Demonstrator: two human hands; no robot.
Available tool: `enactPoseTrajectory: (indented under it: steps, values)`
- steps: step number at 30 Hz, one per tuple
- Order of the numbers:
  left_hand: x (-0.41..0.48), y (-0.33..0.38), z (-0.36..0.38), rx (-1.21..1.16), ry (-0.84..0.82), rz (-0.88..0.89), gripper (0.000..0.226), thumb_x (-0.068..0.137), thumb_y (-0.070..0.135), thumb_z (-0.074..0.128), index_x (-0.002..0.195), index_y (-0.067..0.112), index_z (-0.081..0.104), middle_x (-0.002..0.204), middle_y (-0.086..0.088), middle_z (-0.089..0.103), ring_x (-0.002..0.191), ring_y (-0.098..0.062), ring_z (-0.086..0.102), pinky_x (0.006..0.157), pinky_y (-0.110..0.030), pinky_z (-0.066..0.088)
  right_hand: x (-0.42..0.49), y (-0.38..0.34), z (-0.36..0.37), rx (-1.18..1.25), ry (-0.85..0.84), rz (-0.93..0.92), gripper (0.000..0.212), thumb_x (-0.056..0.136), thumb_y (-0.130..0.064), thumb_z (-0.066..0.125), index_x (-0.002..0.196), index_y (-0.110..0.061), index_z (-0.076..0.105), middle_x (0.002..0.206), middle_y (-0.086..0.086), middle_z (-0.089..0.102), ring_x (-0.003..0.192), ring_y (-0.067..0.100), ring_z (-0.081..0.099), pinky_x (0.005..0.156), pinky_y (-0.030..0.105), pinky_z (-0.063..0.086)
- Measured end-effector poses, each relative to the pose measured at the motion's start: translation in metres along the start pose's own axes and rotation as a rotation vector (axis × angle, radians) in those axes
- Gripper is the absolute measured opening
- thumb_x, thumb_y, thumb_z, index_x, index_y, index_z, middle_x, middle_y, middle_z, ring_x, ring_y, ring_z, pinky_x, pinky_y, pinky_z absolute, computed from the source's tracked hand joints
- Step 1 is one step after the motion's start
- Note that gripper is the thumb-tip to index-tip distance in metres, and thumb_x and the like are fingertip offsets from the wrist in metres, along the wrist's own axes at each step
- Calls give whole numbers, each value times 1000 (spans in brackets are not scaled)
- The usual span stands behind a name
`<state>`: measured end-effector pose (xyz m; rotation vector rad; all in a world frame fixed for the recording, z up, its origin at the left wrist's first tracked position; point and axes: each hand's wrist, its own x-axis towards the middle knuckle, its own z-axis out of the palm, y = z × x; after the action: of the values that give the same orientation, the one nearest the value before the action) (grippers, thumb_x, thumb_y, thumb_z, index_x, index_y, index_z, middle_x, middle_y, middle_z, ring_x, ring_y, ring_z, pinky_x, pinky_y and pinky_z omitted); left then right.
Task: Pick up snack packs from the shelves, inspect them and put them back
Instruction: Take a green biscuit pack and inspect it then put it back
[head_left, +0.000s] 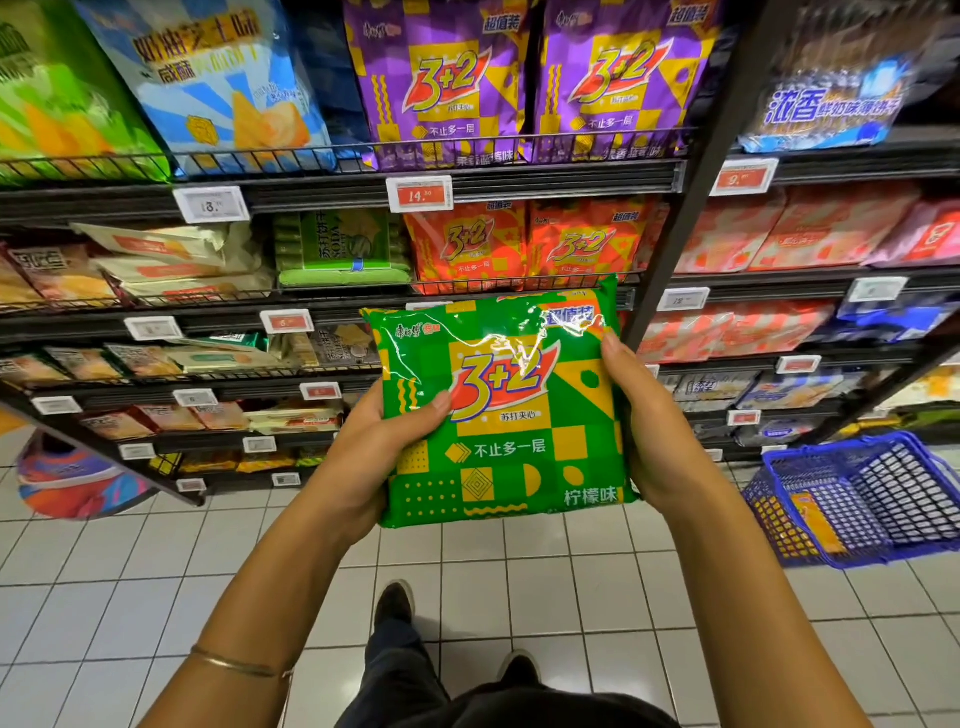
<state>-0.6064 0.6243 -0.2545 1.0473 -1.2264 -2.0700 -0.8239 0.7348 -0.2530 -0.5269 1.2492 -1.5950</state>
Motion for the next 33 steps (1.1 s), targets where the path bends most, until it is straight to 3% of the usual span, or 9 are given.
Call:
enactPoseTrajectory:
  steps: [2, 4, 7, 11, 15, 19, 27, 30, 33]
  values:
    - [1, 0, -1, -24, 21, -2, 63, 78, 24, 87, 134, 12, 61, 113, -14, 79, 94, -30, 79, 68, -38, 64, 2, -1, 1, 1, 50, 2, 57, 100, -54, 52, 141, -15, 56, 131, 13, 71, 121, 32, 69, 96, 49, 60]
    - [1, 0, -2, -39, 29, -8, 65, 76, 27, 86, 134, 12, 60, 113, -14, 79, 94, -31, 79, 68, -39, 64, 5, -2, 1, -19, 92, 1, 46, 108, -47, 43, 135, -11, 55, 128, 16, 70, 121, 34, 68, 101, 53, 56]
    - [1, 1, -3, -27, 44, -1, 64, 78, 28, 86, 134, 12, 59, 113, -14, 79, 95, -31, 79, 68, -39, 64, 5, 0, 2, -92, 139, -16, 28, 111, -41, 40, 115, -18, 56, 107, 11, 69, 104, 29, 70, 91, 48, 57]
    - [2, 1, -3, -9, 51, 22, 61, 77, 28, 82, 133, 13, 60, 112, -13, 79, 93, -30, 79, 67, -38, 64, 6, 5, 2, -154, 201, -41, 23, 112, -39, 41, 107, -19, 54, 94, 3, 69, 90, 20, 70, 74, 40, 62]
    - [2, 2, -3, 2, 33, 15, 61, 73, 29, 78, 130, 15, 61, 110, -11, 80, 90, -28, 80, 64, -36, 64, 9, 6, -1, -218, 252, -72, 27, 111, -36, 41, 93, -19, 53, 90, 4, 65, 88, 20, 68, 81, 47, 58]
    - [2, 0, -2, -11, 21, -1, 59, 75, 28, 77, 131, 15, 60, 111, -12, 79, 91, -29, 80, 65, -36, 64, 13, 8, -8, -321, 261, -140, 31, 111, -28, 39, 83, -21, 51, 62, -16, 59, 60, 1, 58, 59, 26, 48]
    - [6, 2, 3, -24, 43, -22, 71, 75, 32, 87, 135, 10, 59, 111, -14, 79, 90, -29, 80, 65, -36, 64, 19, 7, -10, -256, 272, -106, 32, 112, -28, 38, 86, -18, 54, 64, -8, 61, 57, 6, 59, 54, 24, 49]
    - [7, 1, 3, -29, 53, -20, 66, 80, 30, 84, 137, 10, 58, 112, -15, 79, 89, -29, 80, 65, -37, 64, 19, 8, -10, -243, 275, -104, 33, 113, -27, 38, 85, -18, 54, 64, -9, 62, 55, 4, 59, 49, 19, 49]
    - [7, 1, 2, -39, 54, -14, 63, 77, 29, 77, 134, 11, 59, 109, -14, 80, 86, -28, 80, 63, -37, 64, 19, 7, -10, -267, 283, -87, 30, 112, -31, 40, 89, -17, 54, 72, -4, 61, 61, 7, 60, 54, 23, 51]
